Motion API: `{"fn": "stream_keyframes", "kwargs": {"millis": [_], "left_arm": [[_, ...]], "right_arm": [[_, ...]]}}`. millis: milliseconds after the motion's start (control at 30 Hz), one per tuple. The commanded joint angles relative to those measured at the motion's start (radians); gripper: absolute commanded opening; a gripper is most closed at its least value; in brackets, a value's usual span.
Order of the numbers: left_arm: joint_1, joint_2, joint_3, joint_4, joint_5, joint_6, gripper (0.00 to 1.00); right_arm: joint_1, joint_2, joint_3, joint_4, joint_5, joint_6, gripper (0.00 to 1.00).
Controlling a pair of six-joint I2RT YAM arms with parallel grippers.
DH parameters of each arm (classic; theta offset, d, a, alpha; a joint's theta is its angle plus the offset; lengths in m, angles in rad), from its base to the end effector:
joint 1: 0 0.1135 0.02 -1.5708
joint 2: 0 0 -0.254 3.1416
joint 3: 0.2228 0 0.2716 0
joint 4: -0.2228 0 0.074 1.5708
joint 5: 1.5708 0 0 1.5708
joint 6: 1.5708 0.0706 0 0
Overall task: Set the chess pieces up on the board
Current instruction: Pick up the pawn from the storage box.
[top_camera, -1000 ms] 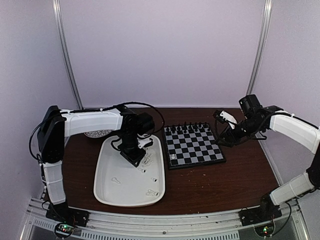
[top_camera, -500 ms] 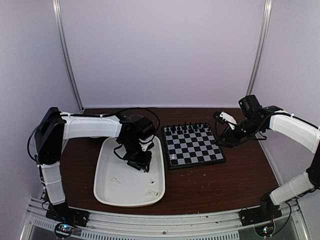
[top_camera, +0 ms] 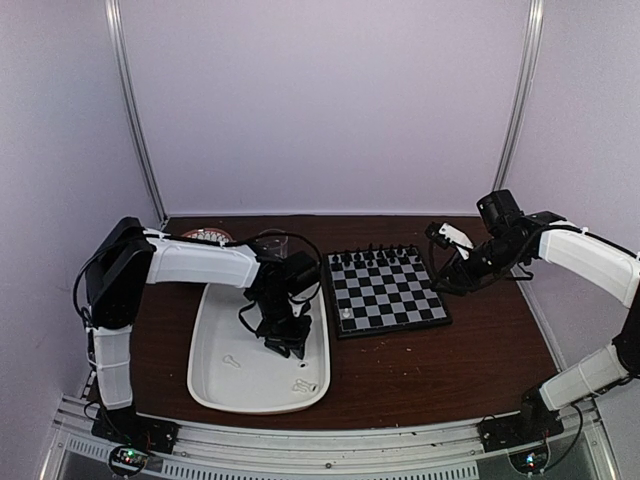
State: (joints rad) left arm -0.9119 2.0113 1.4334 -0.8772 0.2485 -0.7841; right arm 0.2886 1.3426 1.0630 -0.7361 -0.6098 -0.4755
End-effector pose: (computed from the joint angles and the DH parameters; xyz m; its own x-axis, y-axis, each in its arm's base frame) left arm 0.2308 -0.3264 0.1073 -0.9841 0.1529 0.0908 0.1255 0.9589 -0.2545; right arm 0.2792 0.1251 0.2334 -0.4851 -0.5355 -0.6914 -0.8376 0.5116 0.1915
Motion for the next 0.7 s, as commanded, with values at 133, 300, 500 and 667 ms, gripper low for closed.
{"fn": "stream_keyframes", "kwargs": {"millis": [133, 300, 500, 667], "left_arm": [[-0.006, 0.048, 0.024, -0.01, 0.012, 0.0, 0.29], [-0.015, 0.039, 0.029, -0.029, 0.007, 0.007, 0.28], [-0.02, -0.039, -0.001, -0.061, -0.09, 0.005, 0.39], [-0.036, -0.033, -0.032, -0.057, -0.053, 0.007, 0.38]], "right_arm": [[0.007, -0.032, -0.008, 0.002, -0.012, -0.011, 0.54], [0.006, -0.028, -0.007, 0.002, -0.011, -0.011, 0.54], [0.007, -0.018, 0.002, -0.001, -0.019, -0.009, 0.54], [0.006, -0.006, 0.007, 0.001, -0.024, -0.008, 0.54]]}}
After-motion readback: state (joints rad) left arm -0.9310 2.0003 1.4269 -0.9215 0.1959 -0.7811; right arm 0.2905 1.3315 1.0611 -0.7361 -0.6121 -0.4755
